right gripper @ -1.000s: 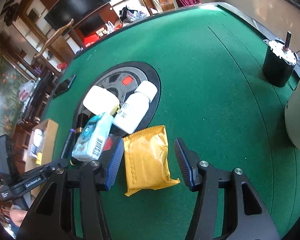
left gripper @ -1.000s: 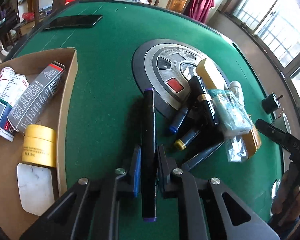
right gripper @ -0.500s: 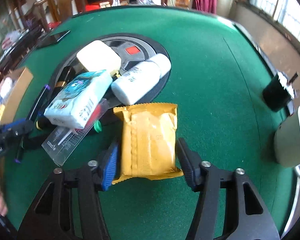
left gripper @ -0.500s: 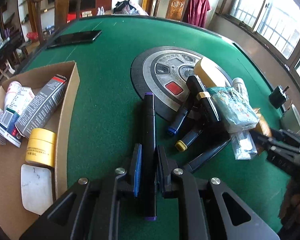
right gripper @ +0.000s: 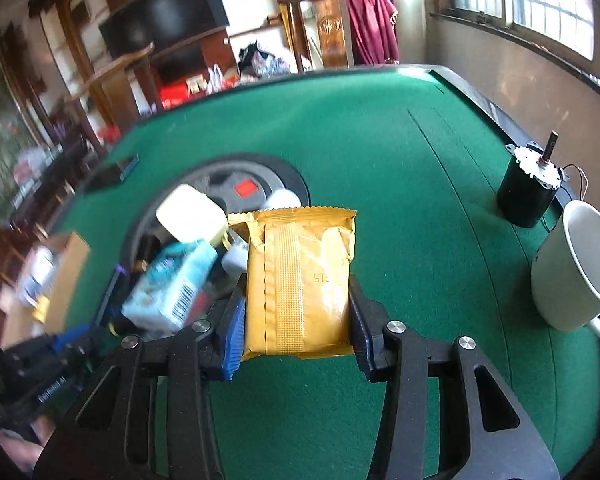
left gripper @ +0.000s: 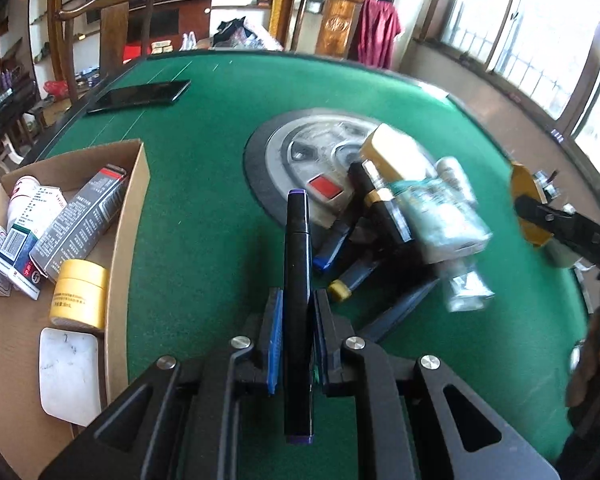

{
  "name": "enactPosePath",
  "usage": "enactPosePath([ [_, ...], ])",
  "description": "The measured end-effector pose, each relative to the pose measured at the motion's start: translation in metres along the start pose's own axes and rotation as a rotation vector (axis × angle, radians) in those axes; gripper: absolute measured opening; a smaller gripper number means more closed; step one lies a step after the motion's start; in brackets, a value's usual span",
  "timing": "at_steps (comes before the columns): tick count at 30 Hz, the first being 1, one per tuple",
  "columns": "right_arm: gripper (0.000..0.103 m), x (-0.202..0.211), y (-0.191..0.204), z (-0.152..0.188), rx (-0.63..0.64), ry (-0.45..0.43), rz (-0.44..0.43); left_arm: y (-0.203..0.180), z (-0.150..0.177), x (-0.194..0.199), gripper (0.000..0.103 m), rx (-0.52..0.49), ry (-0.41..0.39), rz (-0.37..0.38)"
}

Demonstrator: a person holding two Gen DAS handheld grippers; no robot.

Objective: Organize objects
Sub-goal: 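Carry the marker into the cardboard box with the left tool while the right tool carries the packet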

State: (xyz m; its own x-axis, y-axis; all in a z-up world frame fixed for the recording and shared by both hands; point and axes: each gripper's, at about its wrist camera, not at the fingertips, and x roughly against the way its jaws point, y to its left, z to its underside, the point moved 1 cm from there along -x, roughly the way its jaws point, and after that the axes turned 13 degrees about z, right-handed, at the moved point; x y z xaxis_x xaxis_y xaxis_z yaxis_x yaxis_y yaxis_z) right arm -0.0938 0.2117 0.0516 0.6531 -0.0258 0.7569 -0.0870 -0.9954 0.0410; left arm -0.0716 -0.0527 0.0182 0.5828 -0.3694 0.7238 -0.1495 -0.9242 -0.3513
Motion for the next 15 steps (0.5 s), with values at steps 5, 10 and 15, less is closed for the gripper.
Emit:
enactPosePath([
  [5,0.044,0.010,0.004,-0.001,-0.026,-0.046,-0.058,-0.007,-0.003,0.016,0.013,-0.019,-0.036,0.056],
  [10,0.044,0.016,0.018,0.003,-0.006,-0.080,-0.097,-0.010,-0.005,0.042,0.013,-0.033,-0.093,0.101],
  [15,0.044,0.027,0.041,0.007,0.011,-0.114,-0.154,-0.003,-0.008,0.065,0.013,-0.021,-0.136,0.130],
])
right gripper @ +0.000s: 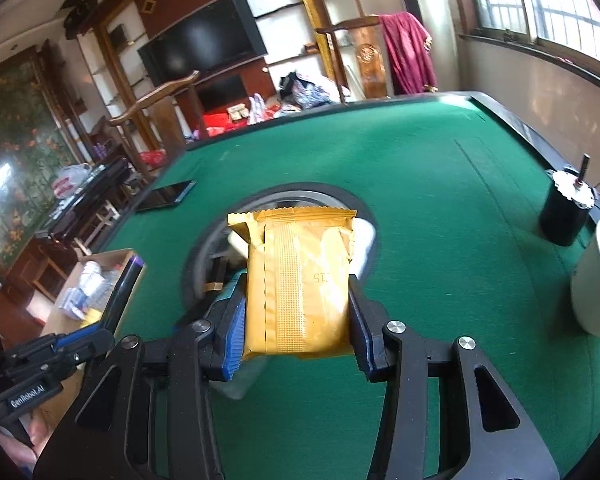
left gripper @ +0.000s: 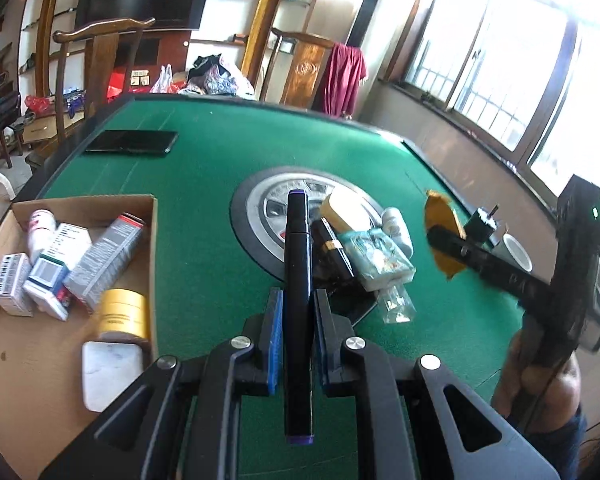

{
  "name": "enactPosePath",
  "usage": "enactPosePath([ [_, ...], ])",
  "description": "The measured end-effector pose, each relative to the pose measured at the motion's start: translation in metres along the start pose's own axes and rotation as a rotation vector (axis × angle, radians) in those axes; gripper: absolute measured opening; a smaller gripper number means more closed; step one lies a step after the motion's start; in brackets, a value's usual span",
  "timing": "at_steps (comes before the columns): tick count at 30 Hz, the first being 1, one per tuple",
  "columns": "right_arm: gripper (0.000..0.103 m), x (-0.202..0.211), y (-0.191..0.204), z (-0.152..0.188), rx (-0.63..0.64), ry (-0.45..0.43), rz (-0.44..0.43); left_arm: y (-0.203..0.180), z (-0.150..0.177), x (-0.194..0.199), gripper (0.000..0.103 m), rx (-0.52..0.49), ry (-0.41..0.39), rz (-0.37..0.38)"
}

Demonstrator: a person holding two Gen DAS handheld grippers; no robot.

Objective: Organize objects
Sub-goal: 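Carry the marker into the cardboard box with the left tool while the right tool carries the packet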

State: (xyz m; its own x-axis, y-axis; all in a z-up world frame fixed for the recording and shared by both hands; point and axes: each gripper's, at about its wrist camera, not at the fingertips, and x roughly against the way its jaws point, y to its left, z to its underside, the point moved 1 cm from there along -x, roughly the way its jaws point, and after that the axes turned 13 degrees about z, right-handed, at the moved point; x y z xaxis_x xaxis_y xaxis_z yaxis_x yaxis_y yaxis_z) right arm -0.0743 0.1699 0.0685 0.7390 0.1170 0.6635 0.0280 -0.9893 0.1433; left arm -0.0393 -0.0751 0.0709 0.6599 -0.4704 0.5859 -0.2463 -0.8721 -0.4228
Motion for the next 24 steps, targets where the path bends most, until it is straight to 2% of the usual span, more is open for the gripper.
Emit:
enactPosePath([
  [5,0.044,0.018,0.044,0.015,0.031,-0.030,-0.072,0.014,-0.002,0.023,0.013,0.025,-0.040,0.024],
  [10,0.044,0.028,0.092,0.038,0.070,-0.007,-0.133,0.037,0.005,0.061,0.013,0.056,-0.093,0.014],
  [16,0.044,0.039,0.157,0.060,0.171,0.037,-0.212,0.087,0.024,0.111,0.013,0.130,-0.131,-0.069],
  [24,0.044,0.054,0.245,0.087,0.342,0.082,-0.300,0.152,0.055,0.153,0.013,0.235,-0.108,-0.190],
])
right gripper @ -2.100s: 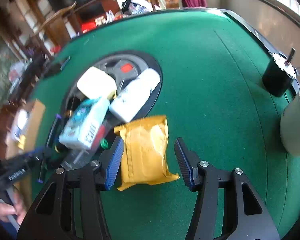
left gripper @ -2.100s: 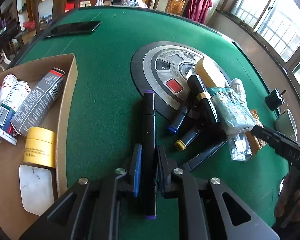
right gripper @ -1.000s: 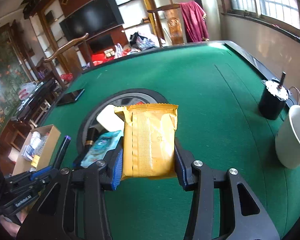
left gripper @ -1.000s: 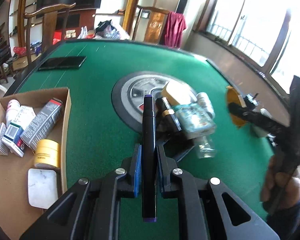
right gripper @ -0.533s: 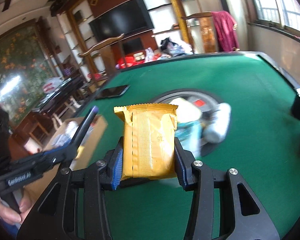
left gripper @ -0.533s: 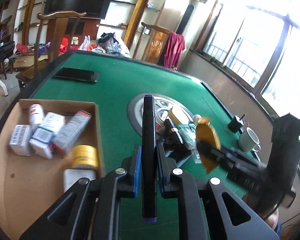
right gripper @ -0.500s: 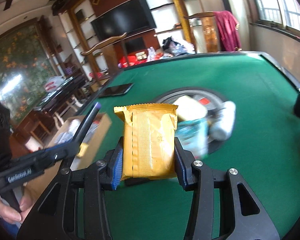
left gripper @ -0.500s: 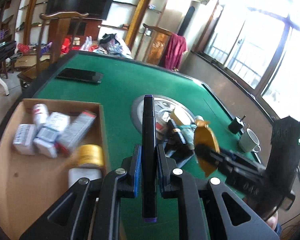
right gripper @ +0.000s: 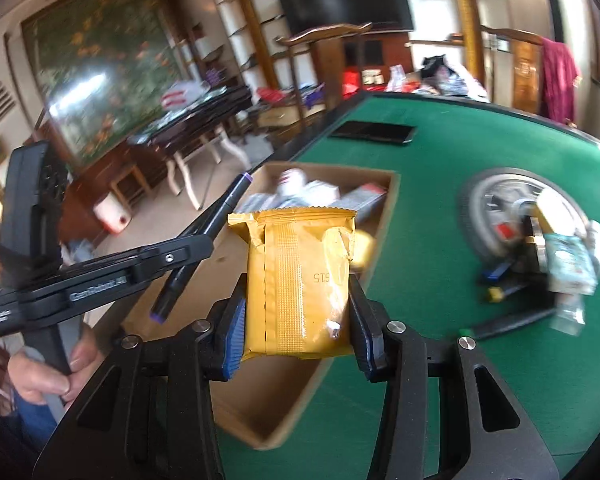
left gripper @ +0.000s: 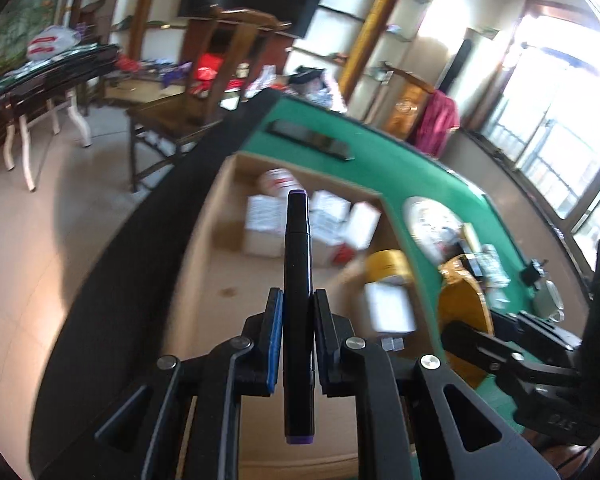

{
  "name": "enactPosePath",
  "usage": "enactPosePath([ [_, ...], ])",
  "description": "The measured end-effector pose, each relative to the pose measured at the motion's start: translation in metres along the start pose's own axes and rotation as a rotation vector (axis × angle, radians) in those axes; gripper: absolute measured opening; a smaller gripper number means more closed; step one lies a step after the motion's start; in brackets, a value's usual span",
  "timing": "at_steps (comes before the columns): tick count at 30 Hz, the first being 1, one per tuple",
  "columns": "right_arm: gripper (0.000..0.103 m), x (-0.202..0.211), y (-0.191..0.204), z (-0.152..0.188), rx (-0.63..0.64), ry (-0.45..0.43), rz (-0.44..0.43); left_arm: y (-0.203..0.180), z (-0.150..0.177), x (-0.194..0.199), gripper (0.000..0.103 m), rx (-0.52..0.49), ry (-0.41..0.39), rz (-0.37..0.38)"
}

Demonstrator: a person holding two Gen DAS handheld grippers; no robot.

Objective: Organize objects
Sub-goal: 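Carry the marker into the cardboard box with the left tool while the right tool carries the packet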

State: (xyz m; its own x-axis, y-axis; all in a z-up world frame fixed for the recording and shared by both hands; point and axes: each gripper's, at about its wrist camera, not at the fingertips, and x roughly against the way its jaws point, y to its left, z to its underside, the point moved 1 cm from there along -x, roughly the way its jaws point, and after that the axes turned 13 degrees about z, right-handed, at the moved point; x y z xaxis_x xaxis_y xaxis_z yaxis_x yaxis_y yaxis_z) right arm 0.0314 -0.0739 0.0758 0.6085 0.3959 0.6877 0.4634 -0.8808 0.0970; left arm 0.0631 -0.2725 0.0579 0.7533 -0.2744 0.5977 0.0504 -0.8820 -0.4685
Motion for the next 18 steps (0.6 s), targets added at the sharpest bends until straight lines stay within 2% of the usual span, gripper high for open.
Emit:
enactPosePath([
  [10,0.044,-0.054,0.058,-0.004,0.098,0.161,0.005,0.043,0.000,-0.022,0.013,0.058,0.108,-0.037],
  [15,0.044,-0.078,0.064,-0.002,0.092,0.227,0.042,0.039,-0.008,-0.041,0.013,0.016,0.156,-0.047],
  [18,0.044,-0.094,0.061,-0.004,0.066,0.263,0.033,0.041,-0.014,-0.048,0.013,0.010,0.171,-0.058],
])
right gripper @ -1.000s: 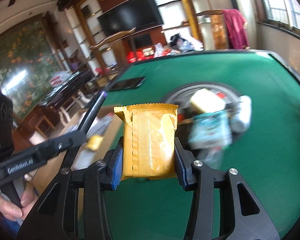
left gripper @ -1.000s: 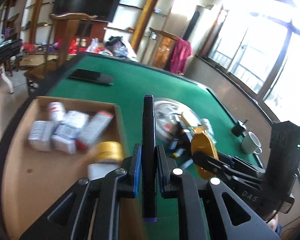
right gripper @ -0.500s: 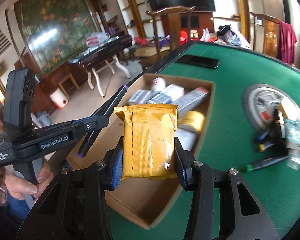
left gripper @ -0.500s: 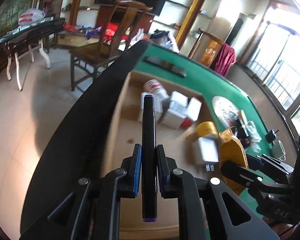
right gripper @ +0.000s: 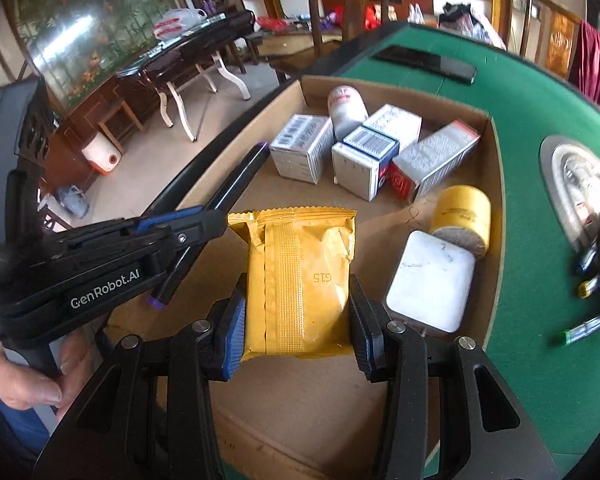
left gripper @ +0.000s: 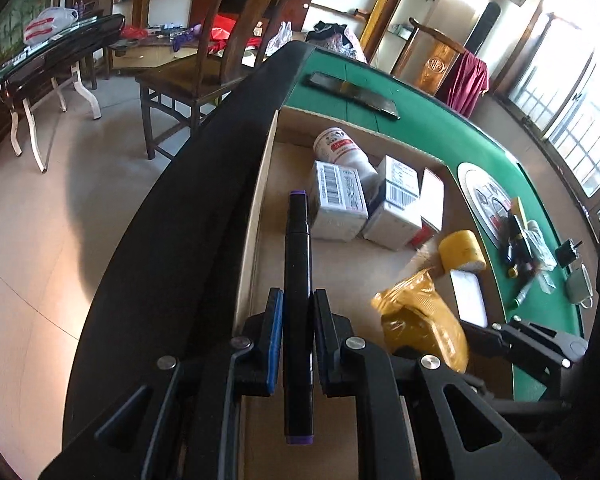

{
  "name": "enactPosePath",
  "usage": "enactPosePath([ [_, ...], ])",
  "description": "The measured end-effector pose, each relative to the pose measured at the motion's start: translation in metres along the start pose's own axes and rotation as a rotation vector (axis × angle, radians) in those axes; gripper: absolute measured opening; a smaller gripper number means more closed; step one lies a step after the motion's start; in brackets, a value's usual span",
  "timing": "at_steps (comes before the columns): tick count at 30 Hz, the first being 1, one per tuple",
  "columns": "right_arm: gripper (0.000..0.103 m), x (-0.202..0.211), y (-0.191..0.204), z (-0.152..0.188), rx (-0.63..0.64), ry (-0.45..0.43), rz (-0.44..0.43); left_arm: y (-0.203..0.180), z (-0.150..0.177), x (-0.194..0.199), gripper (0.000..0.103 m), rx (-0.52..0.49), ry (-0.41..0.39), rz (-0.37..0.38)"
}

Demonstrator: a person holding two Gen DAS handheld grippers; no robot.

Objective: Organize objects
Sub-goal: 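Carry the marker into the cardboard box with the left tool while the right tool carries the packet, then open both tools to release the marker and yellow packet inside the box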

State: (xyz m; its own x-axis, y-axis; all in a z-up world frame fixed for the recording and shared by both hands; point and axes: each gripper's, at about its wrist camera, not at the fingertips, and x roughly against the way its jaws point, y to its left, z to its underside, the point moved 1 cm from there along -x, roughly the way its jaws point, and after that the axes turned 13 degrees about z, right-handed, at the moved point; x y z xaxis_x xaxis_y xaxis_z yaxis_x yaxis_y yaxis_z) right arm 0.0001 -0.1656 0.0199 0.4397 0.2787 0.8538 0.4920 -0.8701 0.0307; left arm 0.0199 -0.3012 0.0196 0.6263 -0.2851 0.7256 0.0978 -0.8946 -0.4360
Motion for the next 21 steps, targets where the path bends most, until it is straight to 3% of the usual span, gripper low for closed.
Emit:
enactPosePath([
  [13,0.044,-0.035,0.002,-0.036,-0.024,0.031,0.046,0.011,-0.043,-0.029,0.013,0.012,0.096,0.020],
  [16,0.044,-0.039,0.003,-0.042,-0.035,0.049,0.044,0.005,-0.041,-0.023,0.013,-0.009,0.080,0.021],
  [21,0.045,-0.044,0.016,-0.050,0.004,0.076,0.117,-0.003,-0.038,0.006,0.014,-0.044,0.009,0.021],
])
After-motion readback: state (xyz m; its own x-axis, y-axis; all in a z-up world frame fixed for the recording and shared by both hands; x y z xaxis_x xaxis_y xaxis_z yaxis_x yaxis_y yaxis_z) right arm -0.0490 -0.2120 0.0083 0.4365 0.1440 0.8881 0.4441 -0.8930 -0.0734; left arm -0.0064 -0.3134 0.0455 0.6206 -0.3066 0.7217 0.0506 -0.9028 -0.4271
